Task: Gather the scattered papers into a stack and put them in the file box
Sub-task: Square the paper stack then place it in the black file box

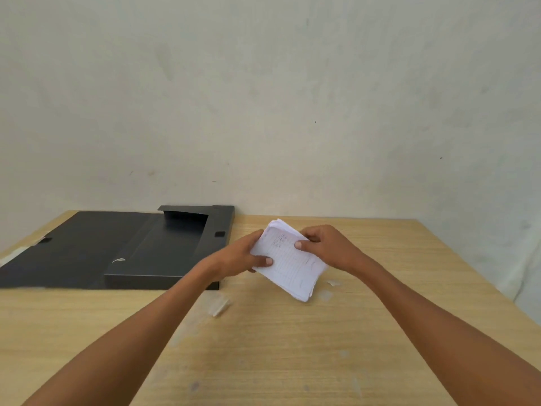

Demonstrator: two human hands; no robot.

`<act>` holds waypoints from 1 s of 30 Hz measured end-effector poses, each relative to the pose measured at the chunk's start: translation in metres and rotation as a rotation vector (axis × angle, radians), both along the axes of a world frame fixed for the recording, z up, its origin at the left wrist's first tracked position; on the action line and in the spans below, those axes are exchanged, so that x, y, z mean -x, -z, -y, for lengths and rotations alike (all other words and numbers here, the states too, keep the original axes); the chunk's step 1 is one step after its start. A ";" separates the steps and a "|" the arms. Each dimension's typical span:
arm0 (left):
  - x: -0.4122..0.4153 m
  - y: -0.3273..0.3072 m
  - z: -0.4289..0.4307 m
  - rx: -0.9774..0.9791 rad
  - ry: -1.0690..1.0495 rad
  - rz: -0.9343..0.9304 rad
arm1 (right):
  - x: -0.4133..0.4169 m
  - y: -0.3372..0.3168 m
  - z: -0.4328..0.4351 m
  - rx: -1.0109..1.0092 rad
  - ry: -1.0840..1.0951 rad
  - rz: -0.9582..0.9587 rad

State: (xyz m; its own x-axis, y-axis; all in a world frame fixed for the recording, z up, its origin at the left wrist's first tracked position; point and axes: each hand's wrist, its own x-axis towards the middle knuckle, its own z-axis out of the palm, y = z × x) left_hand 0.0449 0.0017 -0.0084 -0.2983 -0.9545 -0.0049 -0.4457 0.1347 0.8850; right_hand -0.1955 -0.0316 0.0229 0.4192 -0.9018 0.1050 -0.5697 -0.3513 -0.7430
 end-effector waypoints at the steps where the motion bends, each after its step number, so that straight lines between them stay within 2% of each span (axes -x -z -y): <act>1: -0.001 -0.002 0.001 0.013 -0.051 -0.050 | 0.000 -0.002 0.000 -0.035 0.001 0.085; 3: 0.001 -0.002 0.001 0.014 -0.213 -0.301 | -0.003 -0.002 -0.002 -0.126 0.088 0.299; 5: 0.008 0.002 -0.003 -0.064 -0.257 -0.520 | -0.011 0.003 -0.004 -0.199 0.184 0.491; 7: 0.018 0.010 -0.005 -0.126 -0.213 -0.552 | -0.027 0.014 -0.006 -0.236 0.278 0.575; 9: 0.027 0.017 -0.007 -0.111 -0.227 -0.529 | -0.046 0.021 -0.014 -0.233 0.315 0.538; 13: 0.018 0.024 -0.010 -0.067 -0.326 -0.408 | -0.069 0.026 -0.026 -0.272 0.226 0.403; 19: -0.019 0.015 -0.018 0.013 -0.394 -0.348 | -0.101 0.019 -0.024 -0.265 0.124 0.341; 22: -0.051 0.010 -0.018 -0.001 -0.527 -0.313 | -0.128 0.021 -0.021 -0.279 0.072 0.342; 25: -0.092 0.006 -0.019 0.059 -0.629 -0.136 | -0.162 0.023 -0.018 -0.311 0.011 0.360; 27: -0.120 0.003 -0.018 0.076 -0.688 -0.042 | -0.184 0.026 -0.016 -0.260 0.012 0.330; 30: -0.161 0.000 -0.011 0.071 -0.771 0.006 | -0.208 0.038 -0.007 -0.093 0.050 0.128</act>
